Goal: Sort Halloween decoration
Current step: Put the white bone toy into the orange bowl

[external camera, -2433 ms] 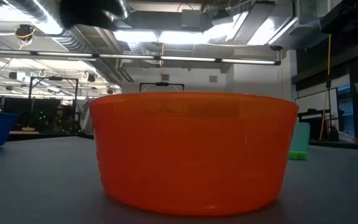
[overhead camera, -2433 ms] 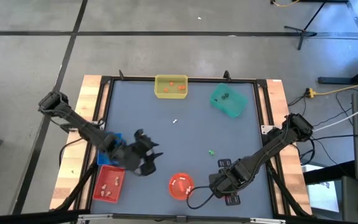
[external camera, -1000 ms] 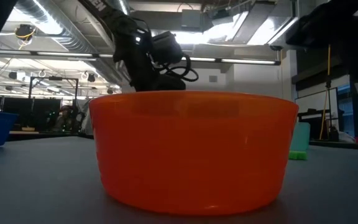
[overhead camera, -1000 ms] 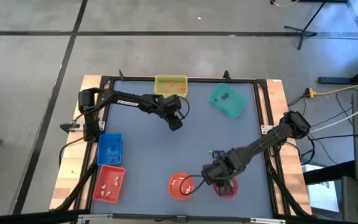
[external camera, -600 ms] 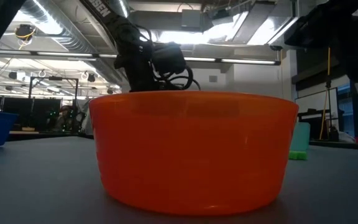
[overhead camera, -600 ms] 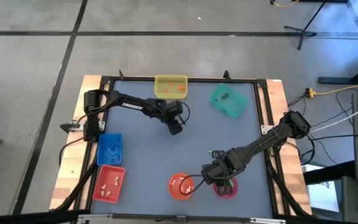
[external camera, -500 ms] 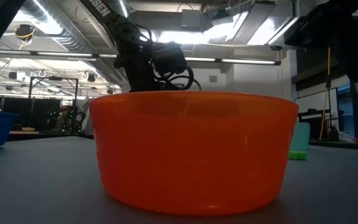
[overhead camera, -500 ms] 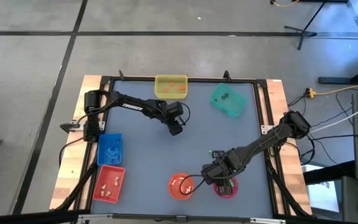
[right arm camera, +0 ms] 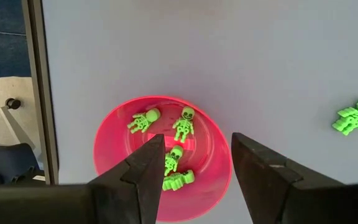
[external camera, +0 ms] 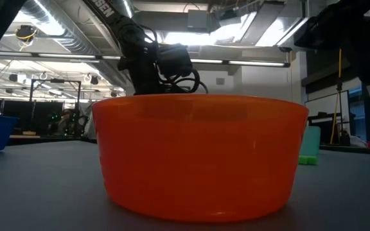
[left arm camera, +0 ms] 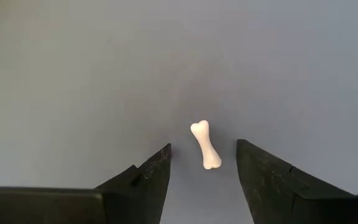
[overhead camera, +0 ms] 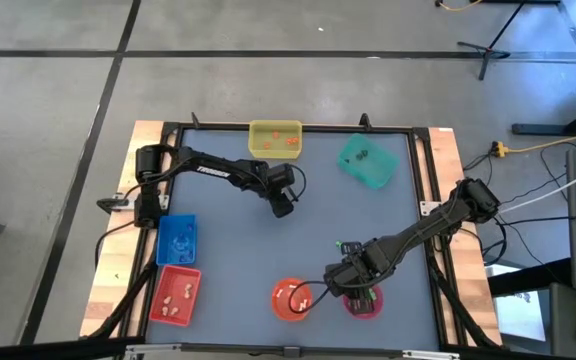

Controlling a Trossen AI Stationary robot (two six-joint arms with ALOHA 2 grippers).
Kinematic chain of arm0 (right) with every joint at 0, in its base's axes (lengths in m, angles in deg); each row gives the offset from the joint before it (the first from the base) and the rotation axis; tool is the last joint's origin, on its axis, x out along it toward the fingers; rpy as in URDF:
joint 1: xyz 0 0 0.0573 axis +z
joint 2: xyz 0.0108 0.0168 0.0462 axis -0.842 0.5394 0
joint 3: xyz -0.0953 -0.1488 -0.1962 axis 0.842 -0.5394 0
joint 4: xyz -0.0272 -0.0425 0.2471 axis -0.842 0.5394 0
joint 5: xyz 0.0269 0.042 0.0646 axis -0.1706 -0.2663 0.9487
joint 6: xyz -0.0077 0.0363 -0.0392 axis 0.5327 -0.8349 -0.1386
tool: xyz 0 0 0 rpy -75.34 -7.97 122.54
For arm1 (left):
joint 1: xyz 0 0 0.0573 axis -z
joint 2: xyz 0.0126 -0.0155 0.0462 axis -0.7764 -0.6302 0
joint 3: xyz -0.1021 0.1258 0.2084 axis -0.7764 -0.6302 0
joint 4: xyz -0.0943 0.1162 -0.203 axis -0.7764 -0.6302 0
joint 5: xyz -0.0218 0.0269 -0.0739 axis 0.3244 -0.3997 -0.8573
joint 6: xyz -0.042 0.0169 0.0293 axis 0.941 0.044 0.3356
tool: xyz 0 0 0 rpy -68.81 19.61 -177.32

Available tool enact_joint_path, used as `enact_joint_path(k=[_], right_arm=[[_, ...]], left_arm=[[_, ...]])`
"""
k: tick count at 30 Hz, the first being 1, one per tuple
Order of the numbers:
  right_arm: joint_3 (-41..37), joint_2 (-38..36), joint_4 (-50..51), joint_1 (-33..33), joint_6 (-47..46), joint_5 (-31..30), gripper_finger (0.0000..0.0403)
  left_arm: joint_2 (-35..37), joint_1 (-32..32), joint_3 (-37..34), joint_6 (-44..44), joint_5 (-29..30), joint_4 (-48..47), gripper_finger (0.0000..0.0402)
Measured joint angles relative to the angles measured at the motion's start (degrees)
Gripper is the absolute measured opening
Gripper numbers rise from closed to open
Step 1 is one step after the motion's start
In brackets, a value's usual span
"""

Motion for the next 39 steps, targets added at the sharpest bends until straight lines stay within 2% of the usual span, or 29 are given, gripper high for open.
enact_joint_path(k=[33,39], right_arm=[[0.0,0.0,0.0,0.0,0.0,0.0,0.0182],[0.0,0.0,0.0,0.0,0.0,0.0,0.0182]], left_arm=[[-0.1,0.1,-0.1,0.1,-0.6,-0.1,0.0021],[-0.1,0.1,-0.1,0.1,-0.4,-0.2,0.0008]])
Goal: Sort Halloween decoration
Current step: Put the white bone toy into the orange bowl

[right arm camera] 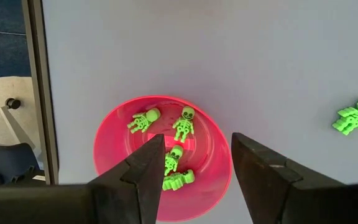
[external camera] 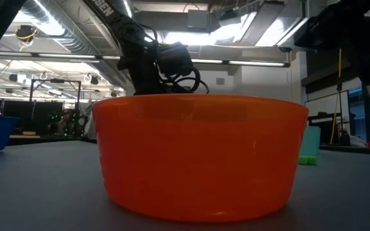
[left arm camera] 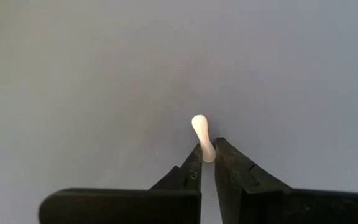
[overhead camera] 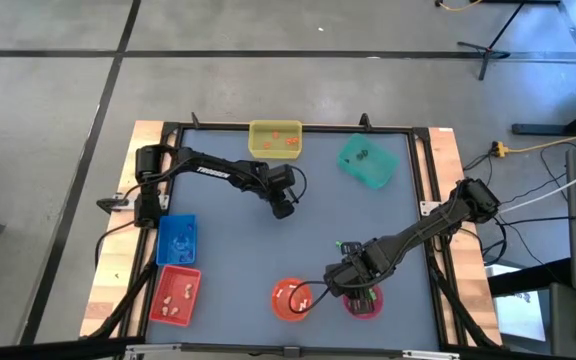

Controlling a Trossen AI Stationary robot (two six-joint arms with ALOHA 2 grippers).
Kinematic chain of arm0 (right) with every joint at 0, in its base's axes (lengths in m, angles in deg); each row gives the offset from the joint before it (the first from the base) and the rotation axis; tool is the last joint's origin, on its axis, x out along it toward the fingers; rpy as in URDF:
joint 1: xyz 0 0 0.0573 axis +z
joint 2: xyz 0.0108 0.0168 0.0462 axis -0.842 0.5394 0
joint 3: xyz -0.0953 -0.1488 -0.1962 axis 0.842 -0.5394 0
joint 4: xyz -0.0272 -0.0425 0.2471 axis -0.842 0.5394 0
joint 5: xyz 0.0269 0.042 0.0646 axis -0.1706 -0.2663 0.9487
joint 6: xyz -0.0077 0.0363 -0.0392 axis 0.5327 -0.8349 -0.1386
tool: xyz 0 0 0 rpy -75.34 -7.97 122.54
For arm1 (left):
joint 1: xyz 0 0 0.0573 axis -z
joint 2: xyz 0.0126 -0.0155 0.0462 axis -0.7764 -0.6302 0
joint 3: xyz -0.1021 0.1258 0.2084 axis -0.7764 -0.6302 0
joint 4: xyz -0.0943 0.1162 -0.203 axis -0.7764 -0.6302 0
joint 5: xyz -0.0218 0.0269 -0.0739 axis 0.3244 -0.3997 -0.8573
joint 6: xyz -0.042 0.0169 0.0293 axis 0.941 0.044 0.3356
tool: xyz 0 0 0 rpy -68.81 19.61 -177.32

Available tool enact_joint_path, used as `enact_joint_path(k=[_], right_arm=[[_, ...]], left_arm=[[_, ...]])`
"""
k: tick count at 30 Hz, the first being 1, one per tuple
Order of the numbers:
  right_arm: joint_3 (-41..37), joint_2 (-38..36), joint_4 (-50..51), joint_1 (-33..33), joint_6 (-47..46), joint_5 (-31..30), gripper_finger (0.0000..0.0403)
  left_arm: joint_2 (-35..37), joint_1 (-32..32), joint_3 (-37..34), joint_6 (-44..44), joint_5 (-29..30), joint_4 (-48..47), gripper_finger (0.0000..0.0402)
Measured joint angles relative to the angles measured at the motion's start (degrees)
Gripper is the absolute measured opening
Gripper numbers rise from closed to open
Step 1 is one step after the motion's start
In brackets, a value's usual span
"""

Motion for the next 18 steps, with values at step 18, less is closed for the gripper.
enact_joint_path(k=[18], right_arm=[[0.0,0.0,0.6,0.1,0.0,2.3,0.0182]], left_arm=[[-0.4,0.6,7.2,-1.3,0.0,-4.2,0.0007]])
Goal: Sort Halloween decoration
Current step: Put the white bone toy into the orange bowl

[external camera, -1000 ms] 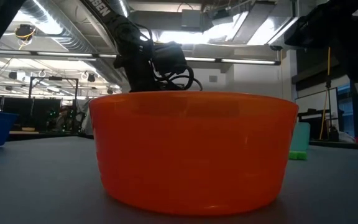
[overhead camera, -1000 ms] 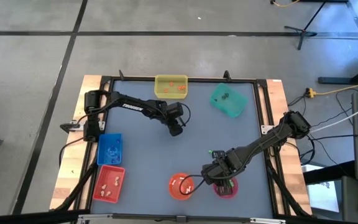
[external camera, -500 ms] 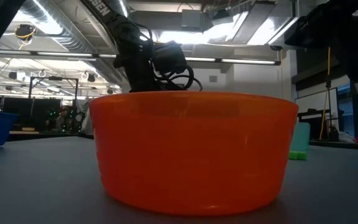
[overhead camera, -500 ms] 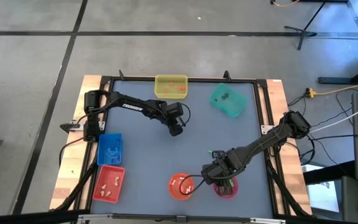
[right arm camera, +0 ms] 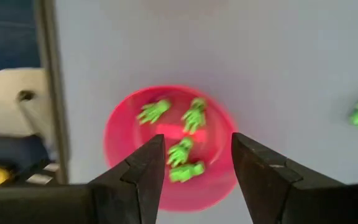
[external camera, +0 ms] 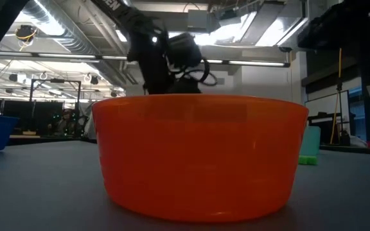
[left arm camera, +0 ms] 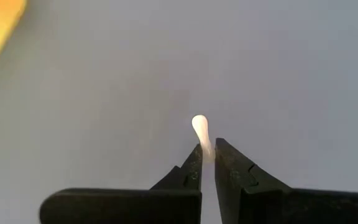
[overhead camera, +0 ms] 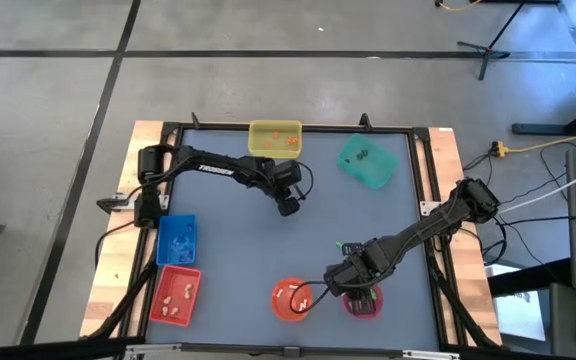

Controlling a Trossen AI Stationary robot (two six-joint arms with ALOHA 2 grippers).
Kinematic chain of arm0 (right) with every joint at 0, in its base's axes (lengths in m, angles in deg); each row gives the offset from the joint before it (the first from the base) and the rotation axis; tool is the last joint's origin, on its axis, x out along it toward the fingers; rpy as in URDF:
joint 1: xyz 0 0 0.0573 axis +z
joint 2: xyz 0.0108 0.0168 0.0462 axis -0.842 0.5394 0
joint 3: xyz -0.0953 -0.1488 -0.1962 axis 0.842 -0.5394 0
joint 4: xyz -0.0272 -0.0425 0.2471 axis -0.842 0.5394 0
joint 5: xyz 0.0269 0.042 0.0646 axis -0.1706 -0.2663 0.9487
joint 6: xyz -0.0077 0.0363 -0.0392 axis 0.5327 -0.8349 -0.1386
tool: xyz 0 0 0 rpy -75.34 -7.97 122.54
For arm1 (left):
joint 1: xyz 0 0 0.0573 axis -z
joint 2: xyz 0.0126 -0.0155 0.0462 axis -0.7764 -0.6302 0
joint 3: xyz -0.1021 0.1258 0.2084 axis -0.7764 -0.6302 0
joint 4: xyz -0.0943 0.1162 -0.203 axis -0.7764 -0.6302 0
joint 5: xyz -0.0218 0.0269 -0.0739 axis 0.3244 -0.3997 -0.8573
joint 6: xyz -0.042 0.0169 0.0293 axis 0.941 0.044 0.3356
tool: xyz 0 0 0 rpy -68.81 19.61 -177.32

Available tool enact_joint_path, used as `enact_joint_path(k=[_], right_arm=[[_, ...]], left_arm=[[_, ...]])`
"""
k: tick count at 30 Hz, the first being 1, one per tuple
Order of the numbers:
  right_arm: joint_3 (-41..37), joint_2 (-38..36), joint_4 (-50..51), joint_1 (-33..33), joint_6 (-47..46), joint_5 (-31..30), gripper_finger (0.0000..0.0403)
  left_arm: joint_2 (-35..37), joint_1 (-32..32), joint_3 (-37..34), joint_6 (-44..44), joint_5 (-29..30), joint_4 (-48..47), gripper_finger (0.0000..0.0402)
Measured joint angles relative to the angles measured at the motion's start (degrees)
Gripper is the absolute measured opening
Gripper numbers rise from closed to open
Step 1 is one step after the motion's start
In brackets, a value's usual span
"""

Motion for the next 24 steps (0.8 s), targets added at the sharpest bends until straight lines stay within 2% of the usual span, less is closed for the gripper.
enact_joint_path(k=[4,7,11,18,24], right_arm=[[0.0,-0.1,1.7,0.0,1.1,4.4,0.0182],[0.0,-1.1,3.4,0.9,1.5,3.9,0.0182],[0.0,-4.3,6.0,3.1,1.5,-1.2,0.0182],[0.0,-10.5,6.8,7.5,0.0,-12.8,0.0182],[0.0,-12.1,6.8,9.4,-2.1,-18.0,0.0182]], left_arm=[[0.1,1.5,4.1,-1.8,-0.1,-5.9,0.0007],[0.1,3.3,7.3,-1.9,-0.3,-9.6,0.0007],[0.1,6.9,10.6,-1.9,-0.6,-14.1,0.0007],[0.2,15.5,12.9,0.7,-7.8,-15.7,0.0007],[0.3,23.7,12.9,5.4,-10.6,-15.2,0.0007]])
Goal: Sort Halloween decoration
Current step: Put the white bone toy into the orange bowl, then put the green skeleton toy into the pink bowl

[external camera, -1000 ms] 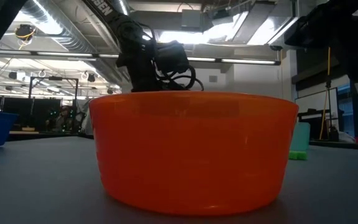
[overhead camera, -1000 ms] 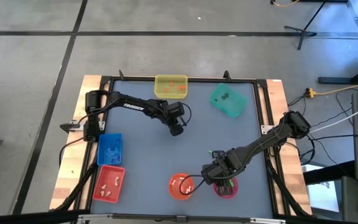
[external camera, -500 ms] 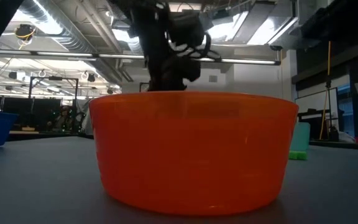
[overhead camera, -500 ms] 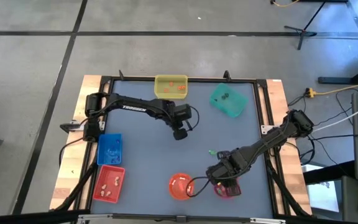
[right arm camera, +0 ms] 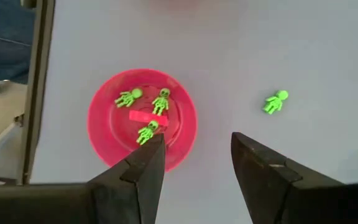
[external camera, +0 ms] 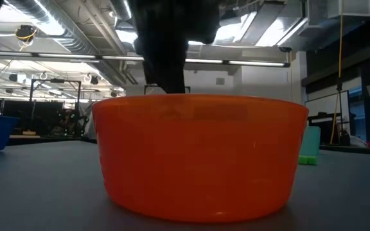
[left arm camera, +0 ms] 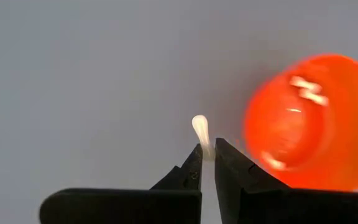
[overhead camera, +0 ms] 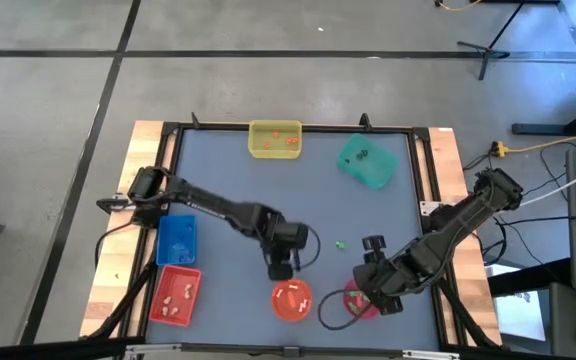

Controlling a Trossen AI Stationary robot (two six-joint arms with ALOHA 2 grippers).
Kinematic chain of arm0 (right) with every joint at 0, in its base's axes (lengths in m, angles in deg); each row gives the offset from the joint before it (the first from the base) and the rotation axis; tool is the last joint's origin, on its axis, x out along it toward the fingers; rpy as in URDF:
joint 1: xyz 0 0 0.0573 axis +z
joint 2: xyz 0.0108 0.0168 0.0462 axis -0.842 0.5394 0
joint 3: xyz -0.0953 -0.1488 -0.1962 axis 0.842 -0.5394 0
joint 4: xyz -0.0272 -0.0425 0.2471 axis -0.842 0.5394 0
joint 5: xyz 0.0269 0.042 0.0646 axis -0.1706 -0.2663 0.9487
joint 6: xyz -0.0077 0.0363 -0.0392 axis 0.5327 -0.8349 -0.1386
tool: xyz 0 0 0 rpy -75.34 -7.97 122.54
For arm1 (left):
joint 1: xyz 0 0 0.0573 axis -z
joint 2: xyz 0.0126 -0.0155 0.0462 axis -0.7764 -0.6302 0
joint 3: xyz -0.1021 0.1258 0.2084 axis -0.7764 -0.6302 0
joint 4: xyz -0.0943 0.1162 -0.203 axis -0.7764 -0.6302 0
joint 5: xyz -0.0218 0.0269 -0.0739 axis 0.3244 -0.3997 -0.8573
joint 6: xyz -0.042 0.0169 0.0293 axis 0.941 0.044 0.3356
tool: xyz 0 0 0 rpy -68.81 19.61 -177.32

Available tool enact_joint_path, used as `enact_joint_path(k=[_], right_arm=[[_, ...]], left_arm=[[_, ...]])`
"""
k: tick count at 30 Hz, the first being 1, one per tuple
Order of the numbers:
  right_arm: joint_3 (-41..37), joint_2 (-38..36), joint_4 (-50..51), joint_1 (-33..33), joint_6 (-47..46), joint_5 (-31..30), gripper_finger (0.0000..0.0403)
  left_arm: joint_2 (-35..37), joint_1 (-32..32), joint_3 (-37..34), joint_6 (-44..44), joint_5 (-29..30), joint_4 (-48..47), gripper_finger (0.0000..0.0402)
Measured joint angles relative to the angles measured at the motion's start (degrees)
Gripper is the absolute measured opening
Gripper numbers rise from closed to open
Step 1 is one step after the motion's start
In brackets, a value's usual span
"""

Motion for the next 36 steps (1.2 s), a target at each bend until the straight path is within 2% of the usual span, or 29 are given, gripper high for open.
enact_joint_path(k=[10,14,16,27,36], right_arm=[[0.0,0.3,-0.9,-0.1,-0.1,-2.0,0.0182],[0.0,0.3,-2.0,-0.1,-0.1,-2.4,0.0182],[0.0,0.3,-2.1,-0.1,-0.1,-2.4,0.0182],[0.0,0.4,-2.3,-0.1,-0.1,-2.3,0.0182],[0.0,0.4,-3.2,-0.1,-0.1,-2.3,0.0182]], left_arm=[[0.0,10.3,0.0,3.6,1.0,6.8,0.0007],[0.0,12.9,0.0,-0.4,6.0,9.1,0.0010],[0.0,13.7,0.0,-3.8,6.7,9.9,0.0020],[0.1,13.9,0.0,-5.8,7.8,11.9,0.0106],[0.1,12.0,0.0,-5.8,7.7,11.9,0.0119]])
